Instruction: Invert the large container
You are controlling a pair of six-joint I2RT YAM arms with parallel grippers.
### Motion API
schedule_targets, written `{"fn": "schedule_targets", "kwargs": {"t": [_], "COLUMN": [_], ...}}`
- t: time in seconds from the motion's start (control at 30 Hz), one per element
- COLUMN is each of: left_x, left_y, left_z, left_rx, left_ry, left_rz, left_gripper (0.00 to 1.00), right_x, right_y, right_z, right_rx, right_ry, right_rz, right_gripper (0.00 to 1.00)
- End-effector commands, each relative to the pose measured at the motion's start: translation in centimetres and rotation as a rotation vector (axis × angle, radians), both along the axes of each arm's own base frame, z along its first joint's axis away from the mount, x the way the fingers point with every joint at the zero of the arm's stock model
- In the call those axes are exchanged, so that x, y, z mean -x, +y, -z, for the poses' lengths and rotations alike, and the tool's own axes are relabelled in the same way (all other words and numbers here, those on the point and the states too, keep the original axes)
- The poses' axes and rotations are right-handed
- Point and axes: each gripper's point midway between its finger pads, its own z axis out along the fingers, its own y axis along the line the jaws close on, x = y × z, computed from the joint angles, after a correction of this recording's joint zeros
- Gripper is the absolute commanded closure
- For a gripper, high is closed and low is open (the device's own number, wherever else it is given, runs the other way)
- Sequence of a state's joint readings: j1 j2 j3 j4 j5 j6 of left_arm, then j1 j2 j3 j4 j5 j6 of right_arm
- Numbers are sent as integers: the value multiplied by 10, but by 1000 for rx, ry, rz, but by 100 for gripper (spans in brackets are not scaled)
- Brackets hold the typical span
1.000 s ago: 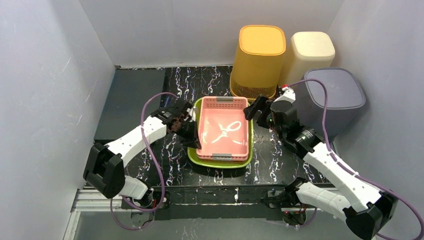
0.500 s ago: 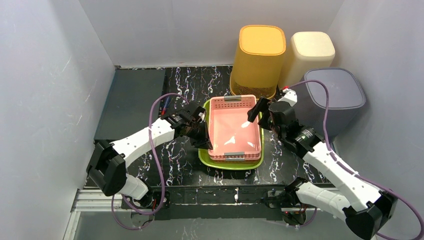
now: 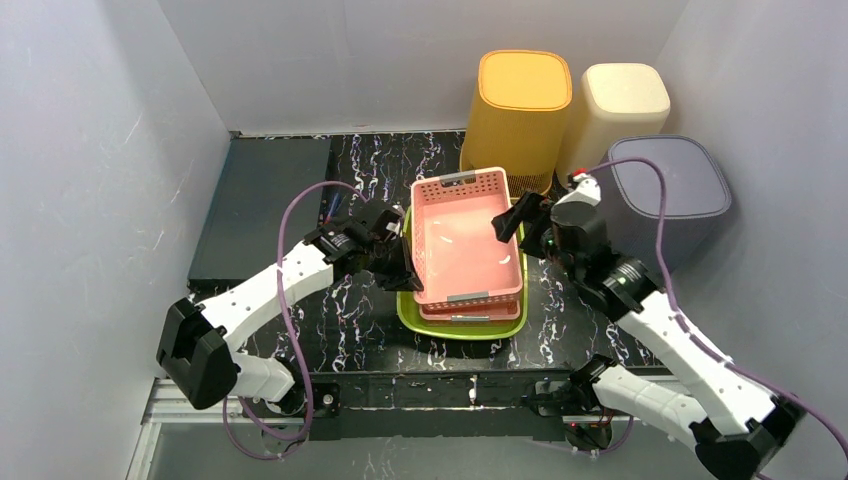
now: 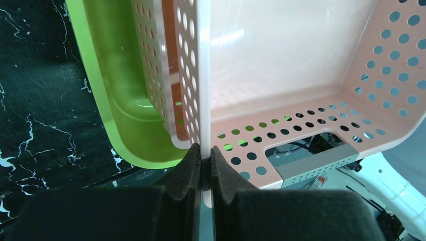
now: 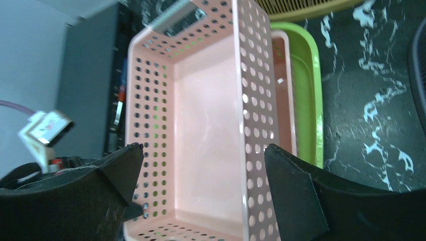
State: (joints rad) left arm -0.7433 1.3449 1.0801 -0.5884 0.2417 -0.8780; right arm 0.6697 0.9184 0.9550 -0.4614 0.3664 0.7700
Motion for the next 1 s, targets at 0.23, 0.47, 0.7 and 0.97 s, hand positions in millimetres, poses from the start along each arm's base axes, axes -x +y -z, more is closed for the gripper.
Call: {"fn": "schedule_targets", "kwargs": {"t": [0.23,0.47,0.7,0.97], "left_x": [-29,-41,-47,-54], "left_y": [0,5,33,50], "left_z": [-57,-82,-86,-91], "left_rx": [169,278,359,426], "left_ry": [-95,-137,-123,-96], "left_rz": [-112,-203,-358,-431], "left_gripper": [100,100,100,100], "right_x": [32,43,59,58], "right_y": [1,40,79,106], "right_z": [-147,-143,-140,-109], "right_rx": [-213,-259,-312,-308], "right_ry": [-415,-422,-392,-289], "right_rz": [-165,-383,-611,-718], "right_gripper": [1,5,7,12]}}
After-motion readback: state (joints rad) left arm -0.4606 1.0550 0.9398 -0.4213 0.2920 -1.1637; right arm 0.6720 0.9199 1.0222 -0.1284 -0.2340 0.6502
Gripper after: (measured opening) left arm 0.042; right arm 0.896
